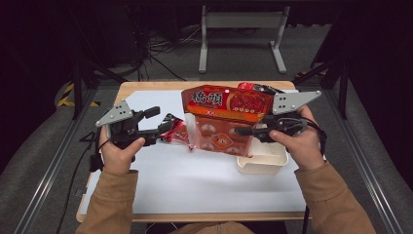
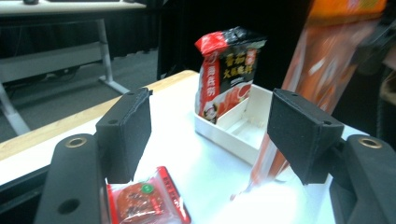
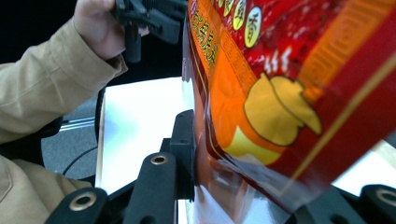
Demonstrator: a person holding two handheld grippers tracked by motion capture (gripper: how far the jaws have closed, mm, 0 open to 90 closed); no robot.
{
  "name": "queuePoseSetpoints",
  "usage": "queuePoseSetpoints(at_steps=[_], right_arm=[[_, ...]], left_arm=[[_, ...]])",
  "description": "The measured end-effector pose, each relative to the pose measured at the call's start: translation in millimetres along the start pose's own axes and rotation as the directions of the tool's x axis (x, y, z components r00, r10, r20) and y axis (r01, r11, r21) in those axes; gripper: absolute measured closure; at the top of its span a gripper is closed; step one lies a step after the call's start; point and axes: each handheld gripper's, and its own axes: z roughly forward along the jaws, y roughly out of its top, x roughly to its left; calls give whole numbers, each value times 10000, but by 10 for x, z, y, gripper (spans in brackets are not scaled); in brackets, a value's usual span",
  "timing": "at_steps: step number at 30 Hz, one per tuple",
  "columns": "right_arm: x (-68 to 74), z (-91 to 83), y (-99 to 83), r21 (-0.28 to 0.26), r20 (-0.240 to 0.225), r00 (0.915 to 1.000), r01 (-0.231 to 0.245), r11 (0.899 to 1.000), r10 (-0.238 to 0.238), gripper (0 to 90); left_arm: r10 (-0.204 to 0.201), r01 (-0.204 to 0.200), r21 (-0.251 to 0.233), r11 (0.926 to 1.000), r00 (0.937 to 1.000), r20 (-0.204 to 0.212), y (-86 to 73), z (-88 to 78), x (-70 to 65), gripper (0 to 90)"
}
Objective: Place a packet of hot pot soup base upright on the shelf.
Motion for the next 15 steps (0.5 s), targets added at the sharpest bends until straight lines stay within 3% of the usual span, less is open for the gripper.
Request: queuePoseSetpoints(at_steps=[9, 15], right_arm=[[-81, -187, 11, -42, 724, 9972, -182, 9998, 184, 704], [-116, -276, -17, -25, 1125, 9932, -308, 9995, 309, 704]], left_arm=[[-165, 173, 248, 9995, 9993, -346, -76, 22, 98, 255], [-67, 93, 382, 9992, 9978, -663, -118, 34, 136, 219]])
